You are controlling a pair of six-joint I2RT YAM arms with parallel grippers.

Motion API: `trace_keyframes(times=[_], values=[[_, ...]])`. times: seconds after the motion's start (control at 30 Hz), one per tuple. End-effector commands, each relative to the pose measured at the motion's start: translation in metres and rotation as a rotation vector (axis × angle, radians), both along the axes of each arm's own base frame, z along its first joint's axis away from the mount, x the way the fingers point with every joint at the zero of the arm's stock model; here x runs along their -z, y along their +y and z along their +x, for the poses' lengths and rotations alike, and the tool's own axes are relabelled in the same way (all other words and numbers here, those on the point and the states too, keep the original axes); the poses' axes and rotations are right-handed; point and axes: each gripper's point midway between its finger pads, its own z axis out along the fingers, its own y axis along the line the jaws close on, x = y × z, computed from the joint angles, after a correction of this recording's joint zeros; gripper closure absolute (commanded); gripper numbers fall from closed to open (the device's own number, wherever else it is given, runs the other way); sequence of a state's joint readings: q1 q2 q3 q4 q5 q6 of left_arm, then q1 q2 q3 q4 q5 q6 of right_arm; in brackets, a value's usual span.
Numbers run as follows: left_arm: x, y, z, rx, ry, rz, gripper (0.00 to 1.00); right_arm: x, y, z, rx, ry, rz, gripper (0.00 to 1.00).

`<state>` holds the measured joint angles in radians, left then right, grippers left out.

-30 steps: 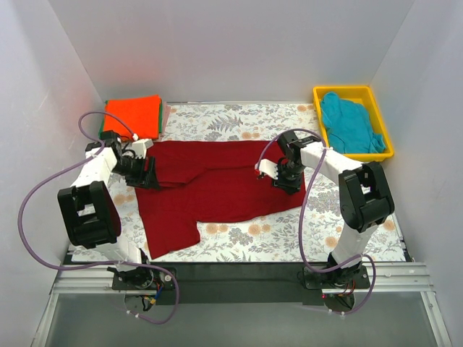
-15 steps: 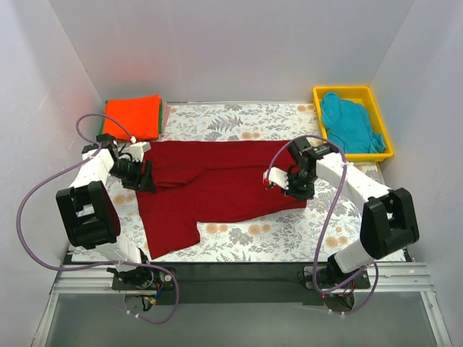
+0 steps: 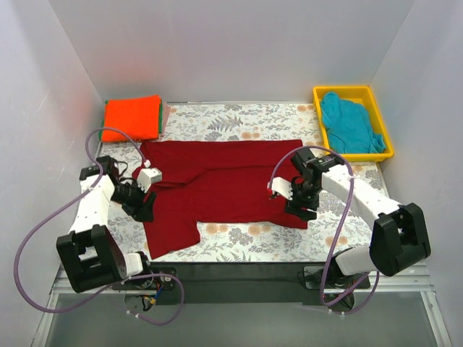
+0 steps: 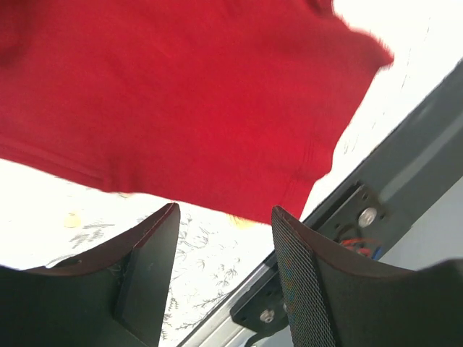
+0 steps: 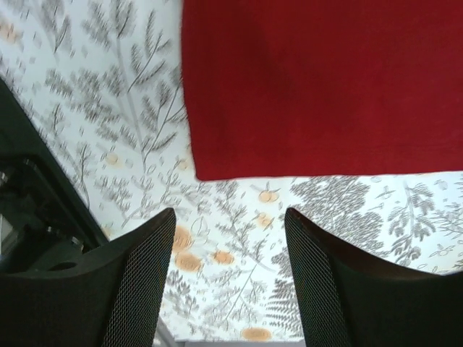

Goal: Fold and stack the t-shirts
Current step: Fold the tshirt

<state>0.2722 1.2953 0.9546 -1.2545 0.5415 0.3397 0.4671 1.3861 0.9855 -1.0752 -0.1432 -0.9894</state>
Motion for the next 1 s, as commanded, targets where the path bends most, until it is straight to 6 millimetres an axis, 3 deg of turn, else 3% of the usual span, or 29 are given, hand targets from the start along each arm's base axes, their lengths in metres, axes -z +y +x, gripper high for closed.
trace_keyframes(times=[0.0, 0.13, 0.4, 0.57, 0.7, 0.97], values=[[0.011, 0.009, -0.015, 0.139, -0.077, 0.080, 0.48, -0.005, 0.021, 0.011, 0.078, -0.044, 0.086, 0.31], [0.034, 0.012, -0.027, 0.220, -0.150, 0.139, 0.48, 0.014, 0.027, 0.009, 0.103, -0.065, 0.075, 0.34], [0.063, 0.020, -0.028, 0.260, -0.222, 0.215, 0.50, 0.048, 0.024, 0.009, 0.127, -0.119, 0.012, 0.39], [0.068, 0.022, -0.026, 0.251, -0.220, 0.219, 0.50, 0.062, 0.020, -0.002, 0.118, -0.090, -0.011, 0.45], [0.069, 0.022, -0.026, 0.256, -0.212, 0.217, 0.50, 0.066, 0.016, -0.009, 0.118, -0.087, -0.027, 0.46], [0.078, 0.023, -0.035, 0.277, -0.201, 0.233, 0.52, 0.053, 0.008, -0.010, 0.135, -0.138, -0.045, 0.43]])
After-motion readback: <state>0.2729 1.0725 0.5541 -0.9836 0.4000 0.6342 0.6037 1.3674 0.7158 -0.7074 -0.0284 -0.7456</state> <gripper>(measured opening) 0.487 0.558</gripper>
